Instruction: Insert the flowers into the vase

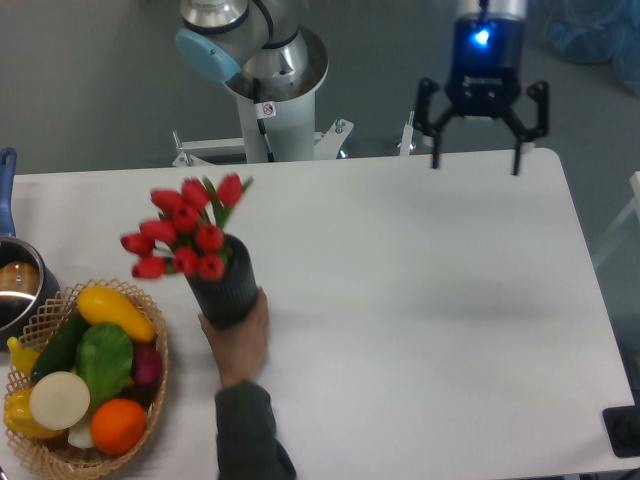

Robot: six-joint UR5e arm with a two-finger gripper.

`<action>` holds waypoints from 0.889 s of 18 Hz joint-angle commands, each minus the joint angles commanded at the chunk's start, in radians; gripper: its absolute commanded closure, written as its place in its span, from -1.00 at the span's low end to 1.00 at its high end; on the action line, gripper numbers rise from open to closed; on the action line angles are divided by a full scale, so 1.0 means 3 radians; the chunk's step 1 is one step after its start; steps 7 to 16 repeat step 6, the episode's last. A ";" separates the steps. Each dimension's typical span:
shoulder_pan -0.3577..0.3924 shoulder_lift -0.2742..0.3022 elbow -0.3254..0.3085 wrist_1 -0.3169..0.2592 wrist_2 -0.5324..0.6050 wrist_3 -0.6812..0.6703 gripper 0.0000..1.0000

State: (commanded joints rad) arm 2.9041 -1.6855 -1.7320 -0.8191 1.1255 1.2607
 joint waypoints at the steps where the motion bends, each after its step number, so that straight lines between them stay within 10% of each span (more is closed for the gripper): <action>1: -0.0062 -0.0097 0.0016 0.0000 0.0189 0.0117 -1.00; 6: -0.0374 -0.0476 0.0113 -0.0005 0.1013 0.0262 -1.00; 16: -0.0374 -0.0476 0.0113 -0.0005 0.1013 0.0262 -1.00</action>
